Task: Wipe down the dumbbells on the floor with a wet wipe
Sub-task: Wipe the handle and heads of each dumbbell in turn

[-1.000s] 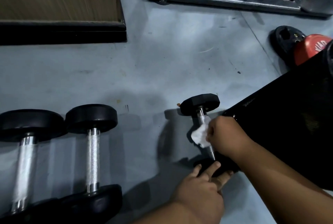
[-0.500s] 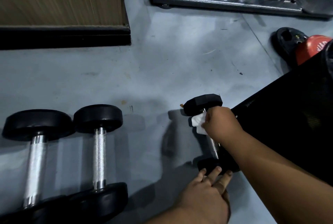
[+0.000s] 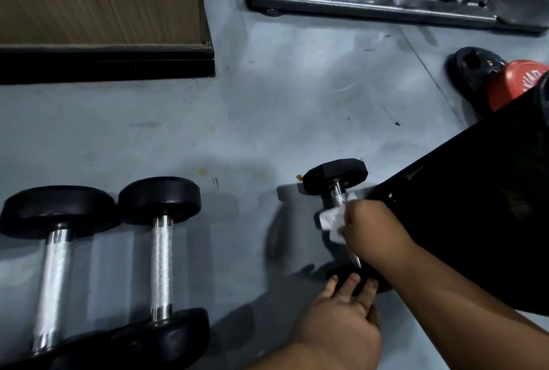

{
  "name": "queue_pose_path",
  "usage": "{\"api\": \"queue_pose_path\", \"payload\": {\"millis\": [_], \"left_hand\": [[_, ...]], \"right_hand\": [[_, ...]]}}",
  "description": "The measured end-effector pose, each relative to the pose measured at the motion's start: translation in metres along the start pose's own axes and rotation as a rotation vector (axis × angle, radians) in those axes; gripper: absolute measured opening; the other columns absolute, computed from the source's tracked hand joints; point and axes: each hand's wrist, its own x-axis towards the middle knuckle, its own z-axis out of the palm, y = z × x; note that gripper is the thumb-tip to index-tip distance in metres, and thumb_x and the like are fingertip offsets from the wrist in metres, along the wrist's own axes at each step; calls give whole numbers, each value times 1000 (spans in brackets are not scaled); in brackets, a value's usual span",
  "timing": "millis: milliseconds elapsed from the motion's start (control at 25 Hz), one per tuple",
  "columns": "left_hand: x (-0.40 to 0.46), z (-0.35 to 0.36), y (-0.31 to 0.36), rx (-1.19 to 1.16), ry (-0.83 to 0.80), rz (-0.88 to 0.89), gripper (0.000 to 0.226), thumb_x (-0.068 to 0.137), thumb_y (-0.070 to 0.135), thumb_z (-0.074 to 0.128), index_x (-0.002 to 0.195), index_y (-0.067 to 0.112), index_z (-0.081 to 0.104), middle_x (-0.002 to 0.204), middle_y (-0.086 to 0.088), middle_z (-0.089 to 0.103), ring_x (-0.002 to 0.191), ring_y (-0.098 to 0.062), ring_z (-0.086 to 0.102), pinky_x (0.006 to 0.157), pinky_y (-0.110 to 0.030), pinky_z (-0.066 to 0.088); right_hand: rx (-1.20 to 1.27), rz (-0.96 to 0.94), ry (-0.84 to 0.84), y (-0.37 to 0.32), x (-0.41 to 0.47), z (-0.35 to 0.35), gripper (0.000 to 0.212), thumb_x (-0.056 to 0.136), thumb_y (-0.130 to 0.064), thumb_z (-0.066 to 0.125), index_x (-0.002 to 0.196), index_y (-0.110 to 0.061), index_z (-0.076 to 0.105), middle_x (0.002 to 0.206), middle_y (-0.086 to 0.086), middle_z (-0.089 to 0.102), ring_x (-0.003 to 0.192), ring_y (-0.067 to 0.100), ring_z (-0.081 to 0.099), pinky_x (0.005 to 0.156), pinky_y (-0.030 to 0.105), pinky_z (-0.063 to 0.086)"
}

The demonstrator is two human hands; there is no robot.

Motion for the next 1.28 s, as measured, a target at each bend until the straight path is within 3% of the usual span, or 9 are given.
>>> {"api": "queue_pose_path", "payload": {"millis": [160,320,440,560,640,840,1040,1160,1280], "left_hand": [[-2,7,-8,-186,81,-33,38,99,47,23,121,64,49,96,31,73,83,-4,75,72,-13,54],[-3,0,-17,-115,-102,37,72,85,50,44,152,56,18,111,31,70,101,1,70,109,-22,41],[30,-34,-31,-96,156,312,48,106,53,9,151,59,-7,162,21,12,150,-4,6,127,-34,6],[38,-29,-37,-72,55,348,65,94,62,11,144,57,-30,147,27,48,138,-16,50,113,-26,38],[46,-17,-48,-74,25,159,59,81,68,-6,125,65,-45,150,25,46,142,-8,43,119,-26,27],[52,-48,-36,-99,-38,159,55,111,32,23,159,40,-2,167,17,4,152,2,0,118,-25,-13],[14,-34,-13,-1,-176,134,47,86,58,2,127,71,-16,157,32,-14,146,-6,-14,116,-17,-8],[52,4,-71,11,-169,142,70,99,31,44,143,73,9,155,28,33,139,-3,21,122,-37,17],[40,47,-86,7,-405,21,60,74,53,54,127,77,40,91,29,69,107,-4,64,108,-33,43]], "right_hand": [[-11,-36,81,-12,20,-10,15,86,-21,65,99,-14,67,94,9,70,92,29,70,71,32,55],[-157,-18,-47,-2,-12,-5,22,89,-26,64,109,-16,64,99,7,71,94,26,70,70,27,48],[-240,-58,-231,-14,-29,-7,20,86,-18,65,106,-15,61,103,6,69,97,25,69,71,27,46],[-305,2,-188,-30,-4,-33,24,86,-21,66,110,-18,65,112,6,69,107,27,68,80,30,50],[-227,66,-178,-30,16,-48,27,86,-24,60,112,-18,67,112,7,69,108,28,66,81,28,48],[-134,-31,-101,-12,-3,-19,20,99,-9,50,117,-7,58,116,15,61,105,34,62,84,34,49],[87,-59,-127,-1,-19,0,10,86,-27,55,88,-20,62,90,4,66,85,18,66,75,30,52],[114,27,-3,-6,10,-3,30,98,-38,51,80,-16,61,87,8,67,87,24,64,71,29,43],[181,57,127,-7,26,3,17,98,-33,56,100,-16,56,102,12,60,95,32,63,74,32,43]]}}
